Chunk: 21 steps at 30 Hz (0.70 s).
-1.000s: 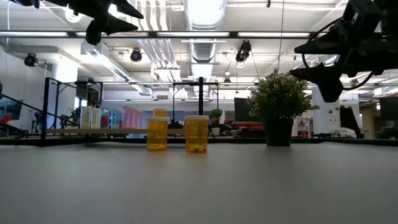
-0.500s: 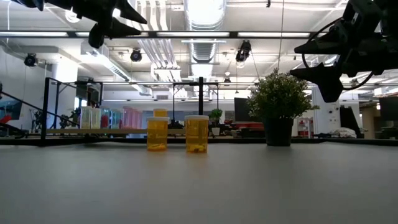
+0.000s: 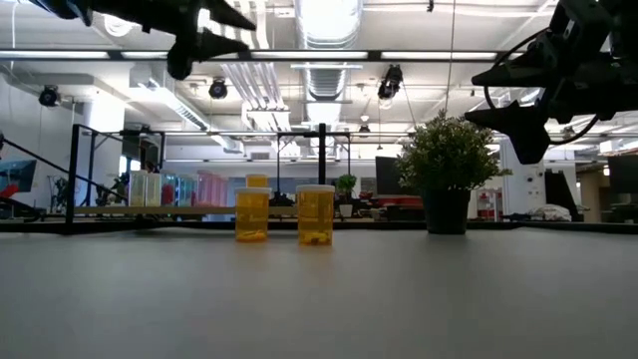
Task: Pick and place medicine bottles onto shelf by color
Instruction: Put the left orange pill bottle on the shelf aligned with the other orange pill bottle
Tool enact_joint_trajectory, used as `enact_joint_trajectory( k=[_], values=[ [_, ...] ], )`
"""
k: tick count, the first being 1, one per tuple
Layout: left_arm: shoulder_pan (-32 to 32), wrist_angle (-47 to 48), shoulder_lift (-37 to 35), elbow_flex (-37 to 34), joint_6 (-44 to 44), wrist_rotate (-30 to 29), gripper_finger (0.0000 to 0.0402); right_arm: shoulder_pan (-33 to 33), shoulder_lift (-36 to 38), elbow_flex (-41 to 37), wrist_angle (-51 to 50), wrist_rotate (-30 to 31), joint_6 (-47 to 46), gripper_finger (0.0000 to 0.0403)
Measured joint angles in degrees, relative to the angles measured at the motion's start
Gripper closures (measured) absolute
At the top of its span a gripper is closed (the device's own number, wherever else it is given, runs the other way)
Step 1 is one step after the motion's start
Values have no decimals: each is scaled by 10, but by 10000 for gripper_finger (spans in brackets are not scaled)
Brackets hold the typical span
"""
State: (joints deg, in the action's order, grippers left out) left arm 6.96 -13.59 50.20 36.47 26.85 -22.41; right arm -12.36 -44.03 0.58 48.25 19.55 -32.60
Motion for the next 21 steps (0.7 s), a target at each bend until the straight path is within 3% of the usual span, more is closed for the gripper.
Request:
enact_joint_trajectory(
  k=[6, 15, 21],
  values=[
    [-4, -109, 46, 1, -2, 96, 248, 0, 0, 0, 0, 0, 0, 172],
    [-18, -149, 121, 14, -5, 109, 248, 0, 0, 0, 0, 0, 0, 172],
    [-32, -141, 141, 14, -68, 143, 248, 0, 0, 0, 0, 0, 0, 172]
  ],
)
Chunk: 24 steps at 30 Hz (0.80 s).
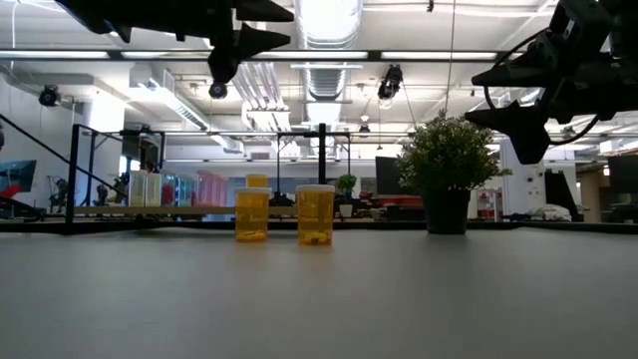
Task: Pick and place medicine bottles onto shelf by color
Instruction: Put the left orange pill bottle on the shelf aligned with the other orange pill bottle
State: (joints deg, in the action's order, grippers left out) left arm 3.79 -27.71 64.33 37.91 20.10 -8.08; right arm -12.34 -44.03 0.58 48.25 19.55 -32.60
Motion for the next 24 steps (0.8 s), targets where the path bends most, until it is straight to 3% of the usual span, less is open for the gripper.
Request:
enact_joint_trajectory(
  k=[4, 14, 20, 24],
  values=[
    [-9, 27, 7, 8, -28, 20, 248, 0, 0, 0, 0, 0, 0, 172],
    [-22, 233, 4, 70, -119, 28, 248, 0, 0, 0, 0, 0, 0, 172],
    [-36, 244, 5, 70, -121, 28, 248, 0, 0, 0, 0, 0, 0, 172],
    [-57, 245, 20, 71, -121, -14, 248, 0, 0, 0, 0, 0, 0, 172]
  ],
)
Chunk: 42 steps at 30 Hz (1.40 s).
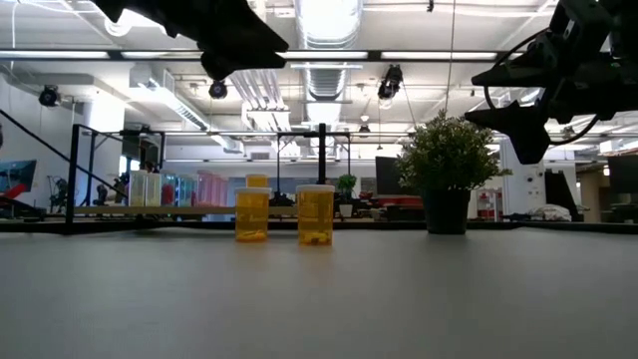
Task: Pick and place medicine bottles onto shelf by color
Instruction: Put the left orange pill bottle on the shelf aligned with the other orange pill bottle
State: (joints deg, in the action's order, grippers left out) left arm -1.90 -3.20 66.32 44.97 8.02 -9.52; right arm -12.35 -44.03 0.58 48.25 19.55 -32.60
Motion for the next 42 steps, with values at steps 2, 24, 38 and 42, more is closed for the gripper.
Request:
enact_joint_trajectory(
  k=[2, 24, 38, 42],
  values=[
    [-16, -1, 12, 5, 2, -30, 248, 0, 0, 0, 0, 0, 0, 172],
    [-54, 127, 62, 29, 35, -159, 248, 0, 0, 6, 0, 0, 0, 172],
    [-53, 133, 94, 27, 23, -111, 209, 0, 0, 8, 0, 0, 0, 172],
    [-53, 131, 101, 19, 36, -108, 166, 0, 0, 8, 0, 0, 0, 172]
  ],
)
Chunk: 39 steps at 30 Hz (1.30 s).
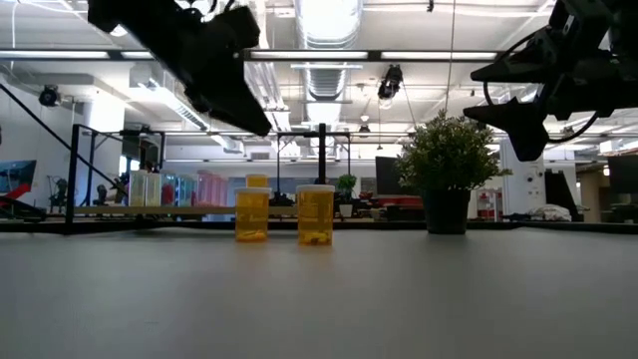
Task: Pick and place medicine bottles onto shelf by color
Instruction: Put the left orange pill bottle on the shelf aligned with the other orange pill bottle
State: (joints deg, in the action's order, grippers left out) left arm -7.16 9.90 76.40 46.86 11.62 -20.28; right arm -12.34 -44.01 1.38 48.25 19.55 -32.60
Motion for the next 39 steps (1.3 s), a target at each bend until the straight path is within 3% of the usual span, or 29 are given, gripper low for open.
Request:
enact_joint_trajectory(
  k=[8, 17, 31, 39],
  values=[
    [4, 0, 29, -21, 1, -84, 112, 0, 0, 0, 0, 0, 0, 172],
    [20, -3, 79, -21, 105, -67, 110, 0, 0, 0, 0, 0, 0, 172],
    [20, -19, 97, -21, 108, -91, 110, 0, 0, 1, 0, 0, 0, 172],
    [23, -17, 96, -22, 166, -117, 110, 0, 0, 1, 0, 0, 0, 172]
  ],
)
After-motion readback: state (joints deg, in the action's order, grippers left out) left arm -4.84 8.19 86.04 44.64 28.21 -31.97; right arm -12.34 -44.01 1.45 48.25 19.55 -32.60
